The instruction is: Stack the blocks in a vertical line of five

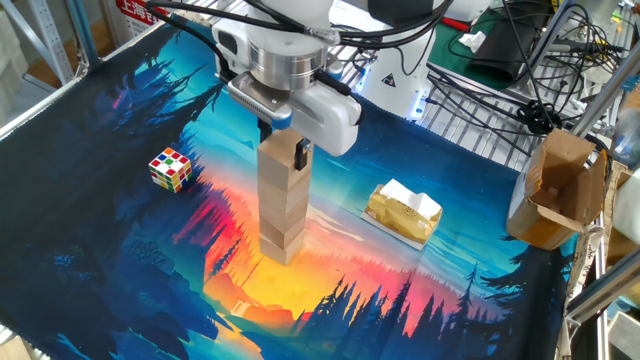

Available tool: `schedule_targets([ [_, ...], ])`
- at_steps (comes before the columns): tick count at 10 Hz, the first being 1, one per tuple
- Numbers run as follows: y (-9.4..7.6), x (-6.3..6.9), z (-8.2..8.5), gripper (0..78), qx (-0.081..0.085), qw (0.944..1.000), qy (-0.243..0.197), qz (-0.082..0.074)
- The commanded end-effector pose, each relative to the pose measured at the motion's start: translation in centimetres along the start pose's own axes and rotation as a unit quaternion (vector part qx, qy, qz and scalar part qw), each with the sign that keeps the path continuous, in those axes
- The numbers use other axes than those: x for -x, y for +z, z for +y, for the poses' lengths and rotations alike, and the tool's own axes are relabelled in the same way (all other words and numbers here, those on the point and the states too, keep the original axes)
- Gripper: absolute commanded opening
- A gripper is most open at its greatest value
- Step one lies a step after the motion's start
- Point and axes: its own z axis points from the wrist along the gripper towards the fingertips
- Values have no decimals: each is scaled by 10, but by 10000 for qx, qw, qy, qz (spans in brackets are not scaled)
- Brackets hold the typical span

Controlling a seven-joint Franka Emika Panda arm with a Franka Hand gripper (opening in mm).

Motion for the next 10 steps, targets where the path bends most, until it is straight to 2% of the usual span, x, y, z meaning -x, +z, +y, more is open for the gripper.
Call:
schedule_targets([
  [1, 0, -1, 0, 11, 46, 10000, 27, -17],
  [10, 0, 0, 0, 11, -40, 9994, 351, -31],
])
